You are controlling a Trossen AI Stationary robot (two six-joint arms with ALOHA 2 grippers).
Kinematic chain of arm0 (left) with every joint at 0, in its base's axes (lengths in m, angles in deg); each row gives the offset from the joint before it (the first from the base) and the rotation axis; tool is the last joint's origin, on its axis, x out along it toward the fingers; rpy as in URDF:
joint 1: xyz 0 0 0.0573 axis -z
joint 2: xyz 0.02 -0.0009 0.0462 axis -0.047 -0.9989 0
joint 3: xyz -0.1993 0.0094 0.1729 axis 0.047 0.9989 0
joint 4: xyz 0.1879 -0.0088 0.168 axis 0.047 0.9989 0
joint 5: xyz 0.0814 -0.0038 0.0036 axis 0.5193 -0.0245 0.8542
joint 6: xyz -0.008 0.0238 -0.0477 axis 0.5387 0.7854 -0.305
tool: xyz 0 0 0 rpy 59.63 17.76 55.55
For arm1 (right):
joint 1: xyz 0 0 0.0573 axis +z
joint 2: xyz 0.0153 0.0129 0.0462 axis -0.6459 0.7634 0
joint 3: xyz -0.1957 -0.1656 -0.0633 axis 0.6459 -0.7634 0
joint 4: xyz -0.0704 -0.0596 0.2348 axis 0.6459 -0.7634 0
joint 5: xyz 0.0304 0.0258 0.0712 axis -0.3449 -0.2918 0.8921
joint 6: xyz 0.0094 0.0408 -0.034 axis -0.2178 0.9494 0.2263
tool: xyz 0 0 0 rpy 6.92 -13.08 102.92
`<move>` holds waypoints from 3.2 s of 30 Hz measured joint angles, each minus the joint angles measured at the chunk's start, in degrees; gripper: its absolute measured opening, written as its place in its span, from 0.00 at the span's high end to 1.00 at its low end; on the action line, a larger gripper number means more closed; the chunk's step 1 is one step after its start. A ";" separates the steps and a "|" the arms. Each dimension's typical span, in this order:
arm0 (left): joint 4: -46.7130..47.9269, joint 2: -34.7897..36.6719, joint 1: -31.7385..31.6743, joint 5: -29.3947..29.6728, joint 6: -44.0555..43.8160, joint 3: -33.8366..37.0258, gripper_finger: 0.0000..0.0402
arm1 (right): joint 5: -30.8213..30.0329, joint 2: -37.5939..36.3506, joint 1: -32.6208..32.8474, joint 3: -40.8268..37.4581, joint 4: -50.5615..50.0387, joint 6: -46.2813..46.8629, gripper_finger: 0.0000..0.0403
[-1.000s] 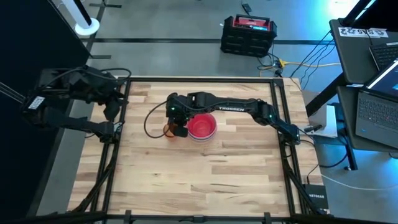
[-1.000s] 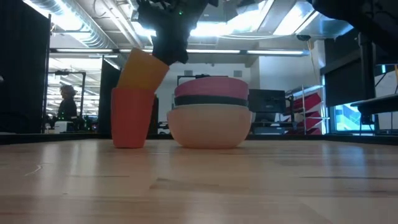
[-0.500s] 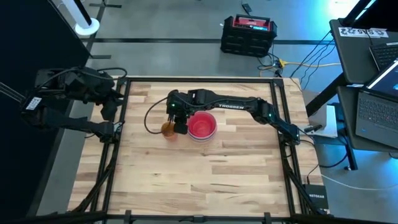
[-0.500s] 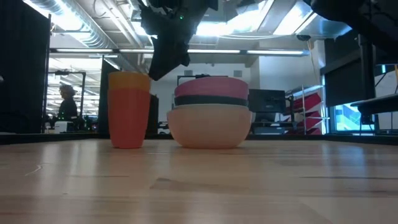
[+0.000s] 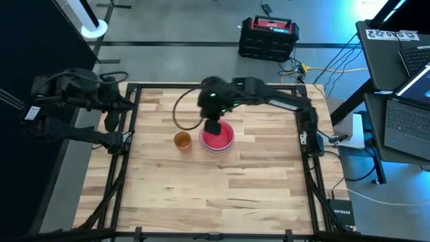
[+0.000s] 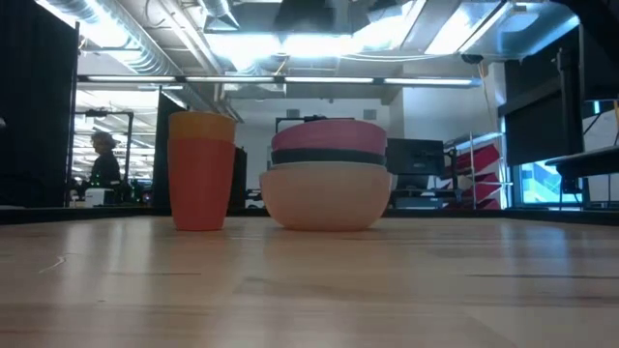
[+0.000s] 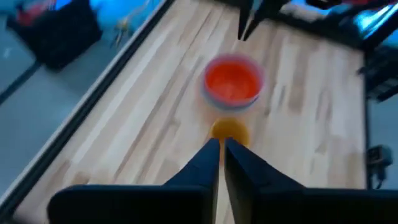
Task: Nest bowls inside each other
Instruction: Return to Home Position
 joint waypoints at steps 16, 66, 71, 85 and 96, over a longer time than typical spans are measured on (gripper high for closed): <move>-7.36 3.39 -0.01 -2.23 -0.33 -0.01 1.00 | -18.96 -35.92 11.11 -9.87 -10.41 12.09 1.00; -10.47 10.15 -0.17 -8.95 -3.94 0.02 1.00 | -6.57 -101.53 16.19 -134.47 101.40 9.85 1.00; -11.24 10.14 -0.17 -8.95 -5.17 0.02 1.00 | -5.24 -104.79 13.14 -134.48 98.41 8.80 1.00; -13.13 10.13 -0.17 -8.97 -8.49 0.02 1.00 | -0.71 -113.12 4.16 -134.49 88.66 7.38 1.00; -12.91 10.21 -0.15 -8.94 -8.43 0.29 1.00 | 8.56 -113.31 -3.39 -134.49 72.67 10.90 1.00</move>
